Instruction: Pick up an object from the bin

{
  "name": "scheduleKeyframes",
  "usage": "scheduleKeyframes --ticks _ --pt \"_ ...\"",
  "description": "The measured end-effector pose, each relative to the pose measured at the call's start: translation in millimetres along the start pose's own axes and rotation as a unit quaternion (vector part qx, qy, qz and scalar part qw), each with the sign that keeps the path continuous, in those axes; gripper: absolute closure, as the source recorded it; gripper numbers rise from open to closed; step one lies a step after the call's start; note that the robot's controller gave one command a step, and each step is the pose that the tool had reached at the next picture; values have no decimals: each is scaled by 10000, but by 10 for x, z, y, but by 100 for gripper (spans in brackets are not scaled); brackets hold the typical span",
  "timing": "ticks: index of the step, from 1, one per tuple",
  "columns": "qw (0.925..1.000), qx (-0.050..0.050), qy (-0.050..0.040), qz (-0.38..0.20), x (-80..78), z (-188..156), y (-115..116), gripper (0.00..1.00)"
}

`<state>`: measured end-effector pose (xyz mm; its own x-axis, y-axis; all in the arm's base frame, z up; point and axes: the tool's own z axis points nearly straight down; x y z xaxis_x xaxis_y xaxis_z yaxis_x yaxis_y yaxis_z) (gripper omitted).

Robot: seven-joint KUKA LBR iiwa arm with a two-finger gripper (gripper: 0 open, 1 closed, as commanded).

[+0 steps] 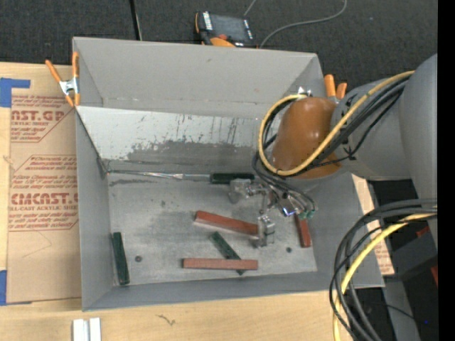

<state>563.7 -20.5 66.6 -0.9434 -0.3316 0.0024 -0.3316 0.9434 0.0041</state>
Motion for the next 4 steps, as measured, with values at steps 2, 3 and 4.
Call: scheduleKeyframes --ticks 2,3,4 --pt "9934 3 13 -1144 -333 -415 239 0" --pt "9966 0 4 -819 -138 -5 562 0" --pt "9967 19 -24 -815 -156 -33 543 100"
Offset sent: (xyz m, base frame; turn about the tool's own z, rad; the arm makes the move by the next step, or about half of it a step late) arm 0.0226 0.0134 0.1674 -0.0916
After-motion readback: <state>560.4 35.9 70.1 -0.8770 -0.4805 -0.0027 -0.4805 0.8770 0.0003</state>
